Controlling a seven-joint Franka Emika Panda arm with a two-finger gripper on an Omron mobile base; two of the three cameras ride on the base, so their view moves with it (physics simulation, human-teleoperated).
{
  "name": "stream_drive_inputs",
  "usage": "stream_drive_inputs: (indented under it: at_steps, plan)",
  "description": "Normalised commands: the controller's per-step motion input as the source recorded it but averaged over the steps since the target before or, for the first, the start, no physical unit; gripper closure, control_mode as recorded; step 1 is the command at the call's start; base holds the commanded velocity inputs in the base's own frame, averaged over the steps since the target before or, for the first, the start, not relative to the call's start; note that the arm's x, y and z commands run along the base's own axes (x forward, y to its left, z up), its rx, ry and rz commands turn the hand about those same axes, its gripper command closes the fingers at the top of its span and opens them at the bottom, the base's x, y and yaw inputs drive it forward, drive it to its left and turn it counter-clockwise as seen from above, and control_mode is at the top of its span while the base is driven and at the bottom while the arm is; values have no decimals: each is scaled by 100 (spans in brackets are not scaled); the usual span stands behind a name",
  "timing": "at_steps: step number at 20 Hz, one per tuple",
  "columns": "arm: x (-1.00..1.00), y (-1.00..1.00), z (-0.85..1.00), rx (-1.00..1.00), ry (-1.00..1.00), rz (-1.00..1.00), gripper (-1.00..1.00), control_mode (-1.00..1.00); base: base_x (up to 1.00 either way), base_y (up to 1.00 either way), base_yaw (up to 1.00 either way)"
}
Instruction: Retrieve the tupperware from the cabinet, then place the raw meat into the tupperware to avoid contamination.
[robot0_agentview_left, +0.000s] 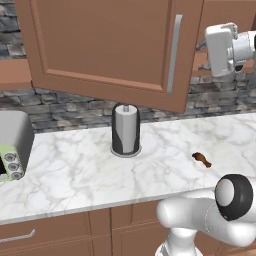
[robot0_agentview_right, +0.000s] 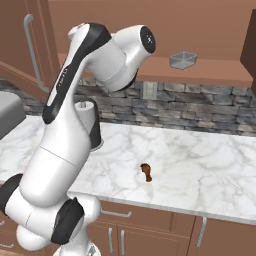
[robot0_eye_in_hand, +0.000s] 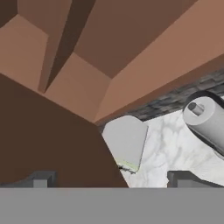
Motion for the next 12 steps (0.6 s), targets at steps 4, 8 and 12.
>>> stream_drive_inputs:
  at_steps: [4, 8, 12]
  plan:
    - [38, 3, -17, 10, 10, 3, -100, -100, 0, 0, 0]
    - [30, 11, -28, 7, 4, 0, -100, -100, 0, 0, 0]
    - [33, 11, -15, 6, 2, 0, -100, -100, 0, 0, 0]
